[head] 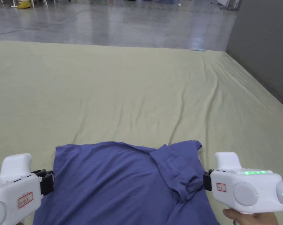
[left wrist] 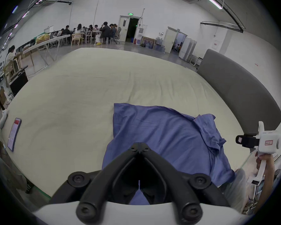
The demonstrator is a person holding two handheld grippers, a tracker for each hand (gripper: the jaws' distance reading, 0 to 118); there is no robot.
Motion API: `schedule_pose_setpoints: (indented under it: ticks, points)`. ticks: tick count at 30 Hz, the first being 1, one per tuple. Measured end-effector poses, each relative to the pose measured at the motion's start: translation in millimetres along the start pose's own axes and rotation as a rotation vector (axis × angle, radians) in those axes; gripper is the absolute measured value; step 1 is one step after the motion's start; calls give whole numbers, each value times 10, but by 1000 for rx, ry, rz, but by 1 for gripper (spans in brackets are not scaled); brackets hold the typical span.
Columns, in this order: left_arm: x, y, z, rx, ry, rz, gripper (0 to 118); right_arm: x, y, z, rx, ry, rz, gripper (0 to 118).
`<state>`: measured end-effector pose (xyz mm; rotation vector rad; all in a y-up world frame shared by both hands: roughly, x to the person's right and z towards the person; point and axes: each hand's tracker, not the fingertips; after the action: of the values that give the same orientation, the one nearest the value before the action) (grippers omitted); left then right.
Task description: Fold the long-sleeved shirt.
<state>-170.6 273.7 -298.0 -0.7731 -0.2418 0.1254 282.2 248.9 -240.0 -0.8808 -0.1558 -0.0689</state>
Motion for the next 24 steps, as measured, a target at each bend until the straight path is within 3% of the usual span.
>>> schedule_pose_setpoints:
  ticks: [6, 7, 8, 9, 10, 15, 16, 17, 19, 20, 21, 22, 24]
  points:
    - [-46, 607, -665, -89, 30, -13, 2, 2, 103, -118, -7, 19, -22, 2]
    - [-76, 747, -885, -142, 32, -4, 18, -15, 135, -115, -10, 19, -18, 2]
    - [-105, 888, -1133, -186, 42, 9, 66, -28, 148, -153, -14, 18, -14, 2]
    - [-119, 998, -1409, -238, 58, 26, 103, -38, 153, -197, -21, 19, -15, 2]
    - [-140, 1058, -1609, -282, 68, 28, 117, -44, 152, -225, -25, 20, -19, 2]
    - [-162, 1150, -2481, -455, 181, -42, 112, -77, 140, -300, -54, 40, -38, 2]
    - [-162, 1119, -2580, -493, 209, -46, 103, -77, 134, -319, -60, 41, -39, 2]
    - [-144, 1050, -2625, -497, 242, -49, 79, -75, 126, -334, -67, 37, -41, 2]
    - [-98, 945, -2606, -459, 243, -50, 76, -64, 128, -335, -74, 32, -42, 2]
    - [-47, 950, -2549, -438, 258, -68, 53, -51, 141, -345, -80, 33, -40, 2]
    - [-24, 947, -2446, -409, 238, -94, 6, -41, 158, -355, -83, 31, -37, 2]
    - [-4, 954, -2337, -369, 226, -104, 0, -29, 187, -368, -84, 28, -33, 2]
    - [-10, 982, -2196, -345, 196, -50, 0, -9, 336, -382, -85, 29, -9, 2]
